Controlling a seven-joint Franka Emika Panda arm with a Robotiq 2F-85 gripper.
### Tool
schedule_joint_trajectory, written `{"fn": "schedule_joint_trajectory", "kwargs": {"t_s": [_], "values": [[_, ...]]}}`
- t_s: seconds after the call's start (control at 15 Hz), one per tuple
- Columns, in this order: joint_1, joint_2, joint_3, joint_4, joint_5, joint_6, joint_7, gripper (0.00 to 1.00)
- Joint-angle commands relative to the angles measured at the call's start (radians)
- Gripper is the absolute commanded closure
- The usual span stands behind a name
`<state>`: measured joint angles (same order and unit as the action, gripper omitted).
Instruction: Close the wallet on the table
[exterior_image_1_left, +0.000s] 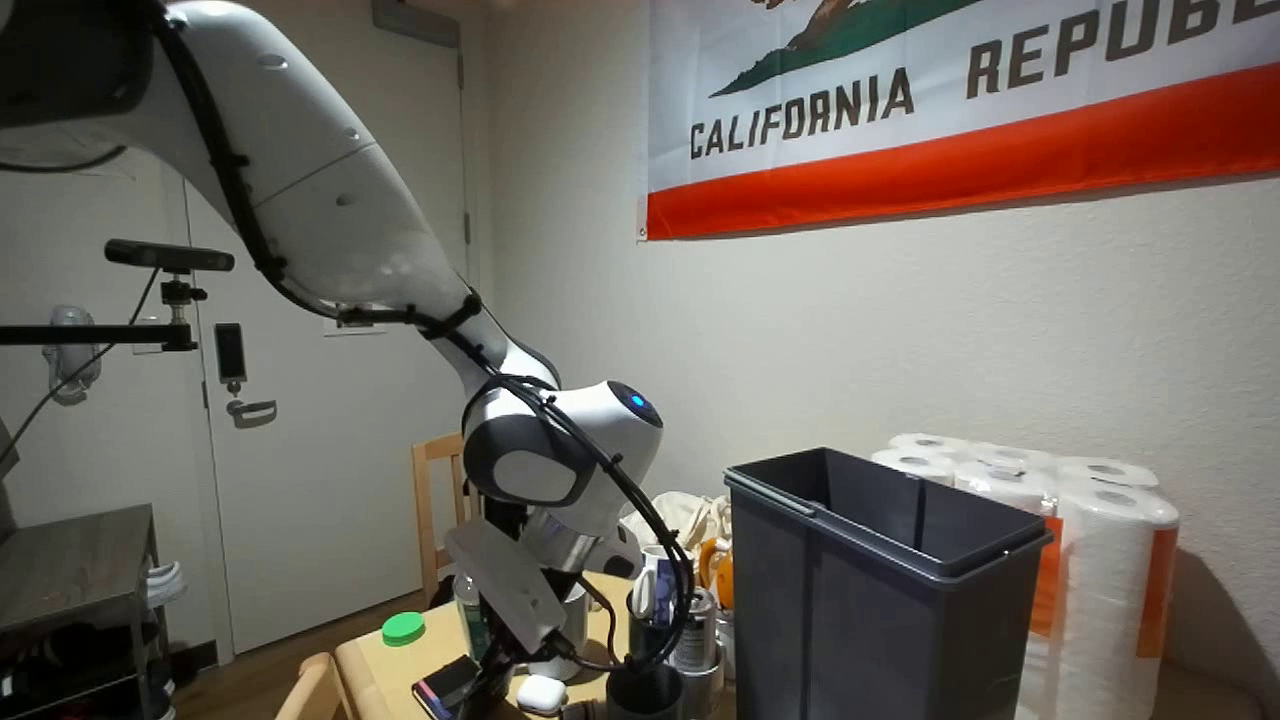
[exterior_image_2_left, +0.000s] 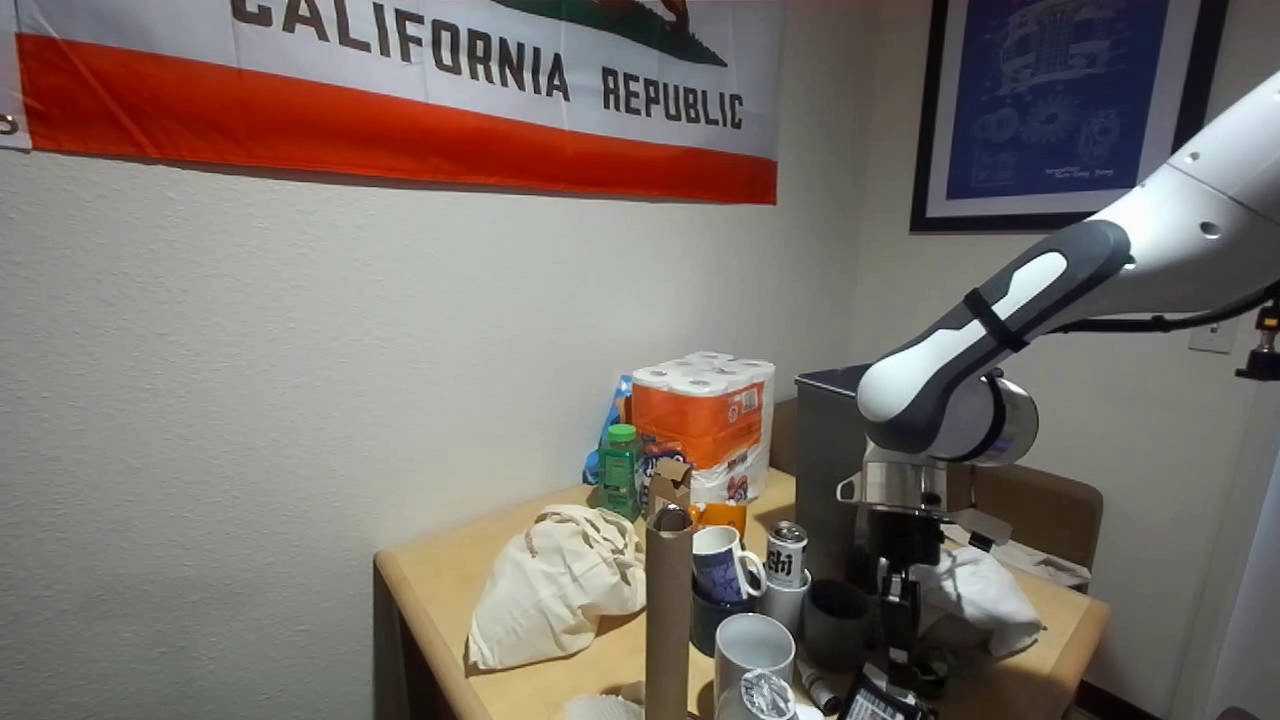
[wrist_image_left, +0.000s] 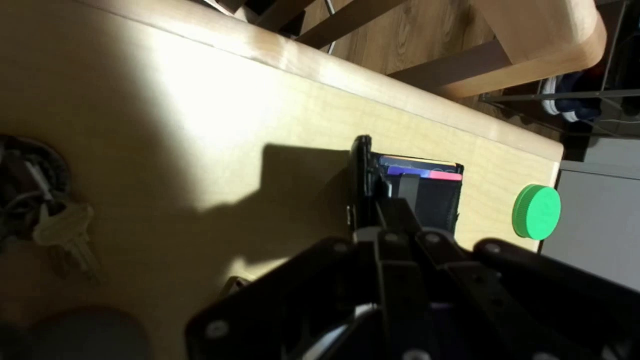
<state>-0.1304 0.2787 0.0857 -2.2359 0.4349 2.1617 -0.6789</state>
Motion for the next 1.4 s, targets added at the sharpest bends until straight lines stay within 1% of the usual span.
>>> {"fn": "schedule_joint_trajectory", "kwargs": {"t_s": [0.0, 0.27, 0.4, 0.73, 0.87, 0.93, 1.0, 1.13, 1.27, 1.33], "values": [[0.032, -0.078, -0.005, -0.032, -0.046, -0.052, 0.044, 1.00], [0.083, -0.098, 0.010, -0.021, -0.101, -0.115, 0.063, 1.00], [0.109, -0.088, 0.024, -0.009, -0.105, -0.139, 0.051, 1.00], [0.155, -0.051, 0.061, 0.008, -0.076, -0.127, -0.003, 1.00], [0.166, -0.028, 0.071, 0.016, -0.083, -0.128, 0.007, 1.00], [0.173, -0.022, 0.071, 0.014, -0.098, -0.125, 0.023, 0.96], [0.177, -0.012, 0.070, 0.014, -0.103, -0.126, 0.034, 0.73], [0.179, 0.011, 0.069, 0.020, -0.107, -0.133, 0.037, 0.69], [0.178, 0.029, 0.071, 0.025, -0.108, -0.137, 0.035, 0.56], [0.178, 0.037, 0.073, 0.026, -0.107, -0.134, 0.036, 0.47]]}}
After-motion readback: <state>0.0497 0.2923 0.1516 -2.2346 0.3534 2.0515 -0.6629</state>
